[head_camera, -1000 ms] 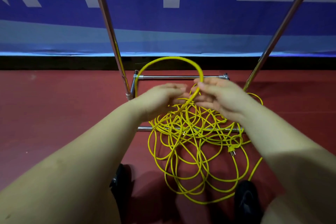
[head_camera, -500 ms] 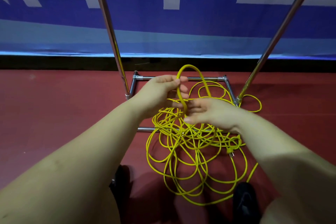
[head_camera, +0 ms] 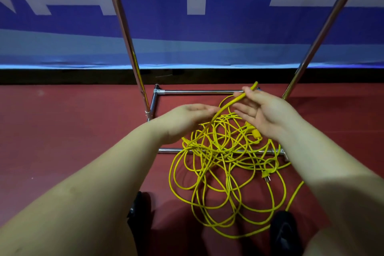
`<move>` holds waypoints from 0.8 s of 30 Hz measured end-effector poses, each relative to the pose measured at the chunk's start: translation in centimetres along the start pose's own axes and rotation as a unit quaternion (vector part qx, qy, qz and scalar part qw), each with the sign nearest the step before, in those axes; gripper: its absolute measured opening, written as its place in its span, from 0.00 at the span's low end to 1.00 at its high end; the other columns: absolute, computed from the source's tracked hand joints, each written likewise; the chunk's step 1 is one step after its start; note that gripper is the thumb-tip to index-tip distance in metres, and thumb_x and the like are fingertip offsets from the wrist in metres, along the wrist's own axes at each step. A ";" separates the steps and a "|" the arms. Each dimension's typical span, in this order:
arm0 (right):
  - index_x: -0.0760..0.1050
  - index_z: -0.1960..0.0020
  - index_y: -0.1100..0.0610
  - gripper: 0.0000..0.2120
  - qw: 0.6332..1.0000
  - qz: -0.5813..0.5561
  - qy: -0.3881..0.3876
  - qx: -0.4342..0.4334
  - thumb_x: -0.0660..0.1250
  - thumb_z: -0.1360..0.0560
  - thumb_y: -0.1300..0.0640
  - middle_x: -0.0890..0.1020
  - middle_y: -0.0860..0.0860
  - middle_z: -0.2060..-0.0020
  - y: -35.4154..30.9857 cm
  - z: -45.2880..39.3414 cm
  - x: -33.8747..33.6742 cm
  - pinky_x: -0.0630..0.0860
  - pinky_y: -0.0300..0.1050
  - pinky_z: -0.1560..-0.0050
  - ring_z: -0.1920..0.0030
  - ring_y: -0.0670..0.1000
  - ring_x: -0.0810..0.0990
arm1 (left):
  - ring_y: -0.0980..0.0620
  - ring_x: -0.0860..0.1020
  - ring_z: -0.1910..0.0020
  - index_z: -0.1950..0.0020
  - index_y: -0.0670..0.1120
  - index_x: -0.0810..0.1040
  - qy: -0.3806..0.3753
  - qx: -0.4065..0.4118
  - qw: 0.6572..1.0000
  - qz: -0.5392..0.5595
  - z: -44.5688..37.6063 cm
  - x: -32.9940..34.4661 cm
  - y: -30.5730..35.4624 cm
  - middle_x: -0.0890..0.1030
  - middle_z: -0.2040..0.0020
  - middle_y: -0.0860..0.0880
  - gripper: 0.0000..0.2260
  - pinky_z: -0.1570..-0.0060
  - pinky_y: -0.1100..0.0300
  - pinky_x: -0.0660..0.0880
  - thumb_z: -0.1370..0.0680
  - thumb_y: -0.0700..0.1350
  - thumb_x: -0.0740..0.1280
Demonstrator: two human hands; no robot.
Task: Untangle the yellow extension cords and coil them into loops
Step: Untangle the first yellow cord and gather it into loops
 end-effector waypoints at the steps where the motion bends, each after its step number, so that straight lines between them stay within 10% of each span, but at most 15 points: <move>1: 0.71 0.55 0.54 0.05 1.000 -0.016 0.007 0.003 0.59 0.21 0.58 0.84 0.46 0.69 0.0 0.0 -0.2 0.81 0.38 0.66 0.69 0.46 0.83 | 0.55 0.78 0.46 0.38 0.46 0.74 0.005 0.017 0.999 -0.041 0.0 0.2 0.3 0.80 0.45 0.49 0.12 0.43 0.65 0.72 0.20 0.43 0.61; 7: 0.72 0.52 0.54 0.03 0.999 0.005 -0.023 -0.032 0.60 0.22 0.56 0.85 0.49 0.62 -0.7 0.1 1.0 0.81 0.42 0.56 0.62 0.47 0.84 | 0.52 0.74 0.61 0.49 0.46 0.78 0.085 0.075 0.991 -0.078 0.0 -0.9 2.0 0.76 0.61 0.49 0.06 0.53 0.51 0.74 0.21 0.38 0.63; 11: 0.72 0.38 0.54 0.15 0.975 0.203 -0.086 -0.002 0.63 0.24 0.56 0.80 0.51 0.45 1.7 0.5 2.0 0.72 0.44 0.41 0.45 0.48 0.79 | 0.60 0.76 0.69 0.51 0.46 0.78 0.129 0.103 0.984 0.070 0.3 -2.3 3.3 0.76 0.62 0.50 0.06 0.66 0.61 0.79 0.21 0.39 0.61; 15: 0.73 0.40 0.53 0.15 0.920 0.324 -0.219 0.031 0.64 0.25 0.65 0.82 0.49 0.51 6.3 1.8 5.2 0.74 0.32 0.48 0.52 0.42 0.80 | 0.59 0.79 0.66 0.51 0.46 0.78 0.143 0.094 0.968 0.186 0.3 -3.2 3.0 0.79 0.63 0.52 0.05 0.68 0.62 0.80 0.21 0.40 0.62; 19: 0.75 0.53 0.54 0.08 0.933 0.333 -0.130 -0.044 0.61 0.23 0.66 0.82 0.51 0.58 4.0 0.7 4.5 0.76 0.30 0.58 0.63 0.42 0.81 | 0.54 0.80 0.61 0.48 0.45 0.76 0.136 0.096 0.950 0.264 -0.1 -3.7 2.5 0.81 0.60 0.51 0.06 0.56 0.58 0.80 0.20 0.39 0.60; 24: 0.73 0.52 0.54 0.06 0.993 0.103 -0.028 -0.052 0.58 0.21 0.60 0.83 0.48 0.61 0.5 -0.5 1.9 0.79 0.37 0.60 0.66 0.44 0.83 | 0.56 0.77 0.47 0.40 0.48 0.77 0.104 0.032 0.991 -0.077 -0.5 -2.6 0.6 0.81 0.45 0.50 0.12 0.44 0.61 0.71 0.20 0.49 0.60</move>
Point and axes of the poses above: each hand's wrist, its own z-axis away from the middle knuckle, its own x-axis out of the palm, y = z × x, the point moved 10 cm from there along -z, towards the middle knuckle
